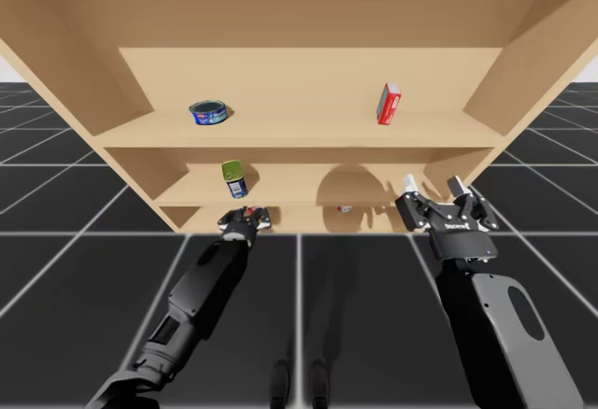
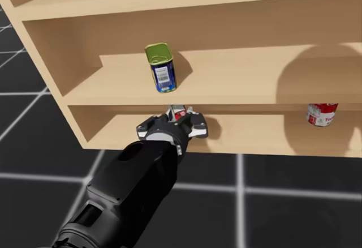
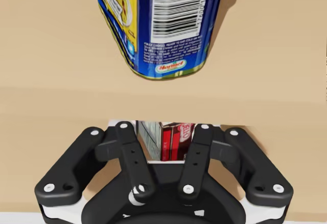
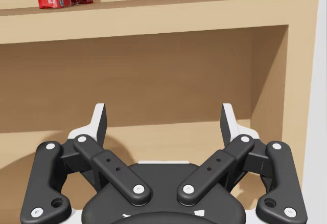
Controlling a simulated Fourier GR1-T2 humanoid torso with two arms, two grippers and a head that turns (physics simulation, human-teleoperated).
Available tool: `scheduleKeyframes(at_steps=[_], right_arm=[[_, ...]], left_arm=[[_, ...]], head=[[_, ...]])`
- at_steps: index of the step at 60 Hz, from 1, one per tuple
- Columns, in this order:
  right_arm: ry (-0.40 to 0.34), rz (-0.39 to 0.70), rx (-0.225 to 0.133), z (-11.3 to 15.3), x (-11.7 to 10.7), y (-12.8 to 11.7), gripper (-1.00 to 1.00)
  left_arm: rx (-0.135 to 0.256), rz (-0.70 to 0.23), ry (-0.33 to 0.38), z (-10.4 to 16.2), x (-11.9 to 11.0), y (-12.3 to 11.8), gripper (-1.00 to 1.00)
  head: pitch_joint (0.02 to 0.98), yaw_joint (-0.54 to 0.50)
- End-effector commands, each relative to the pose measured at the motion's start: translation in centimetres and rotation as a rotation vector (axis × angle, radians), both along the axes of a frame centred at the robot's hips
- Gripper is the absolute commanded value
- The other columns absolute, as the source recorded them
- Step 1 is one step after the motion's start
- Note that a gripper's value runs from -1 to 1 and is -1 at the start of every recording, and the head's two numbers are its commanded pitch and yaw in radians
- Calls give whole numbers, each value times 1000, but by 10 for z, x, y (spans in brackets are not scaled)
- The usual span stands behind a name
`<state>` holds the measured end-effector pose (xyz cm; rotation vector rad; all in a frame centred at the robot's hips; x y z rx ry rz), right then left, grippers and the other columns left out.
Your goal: Retrieve the pudding box from the shelves.
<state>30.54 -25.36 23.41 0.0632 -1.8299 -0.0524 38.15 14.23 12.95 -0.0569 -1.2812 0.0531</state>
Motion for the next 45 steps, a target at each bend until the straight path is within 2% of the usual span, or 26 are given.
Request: scheduleKeyframes(at_steps=[1,11,19,23,26,29,30,32,34,39,45], right_arm=[[1,-2,2,0,0,-1,-1000],[0,-5,1,0,0,-2,-1000],[-1,-7,2,0,0,-3,-1000],[-2,-7,3,0,1,-3,-1000],[-2,-8,3,0,1,-3,-1000],[-2,-9,2,0,1,-4,-1000],[-1,-9,2,0,1,-4,-1000],[0,-8,0,0,1,-4,-1000],[1,-6,0,0,1,-4,-1000],[2,-4,-1,0,1,-4,-1000],[2,-5,0,0,1,-4,-1000]], left_arm=[[7,-43,48,-6,5,-2,959],[18,-63,27,11,-8,2,1000],[18,-67,5,30,-30,16,1000],[39,-69,-10,41,-44,26,1000],[55,-91,3,45,-54,34,1000],[56,-102,13,48,-64,41,1000],[70,-120,31,49,-72,46,1000],[71,-126,38,50,-77,50,1000],[94,-140,52,50,-86,57,1000],[117,-153,82,50,-104,71,1000],[126,-164,93,52,-120,81,1000]], head=[[716,211],[718,208],[712,206],[709,207],[707,207],[704,206],[704,206],[704,206],[704,207],[703,209],[698,207]])
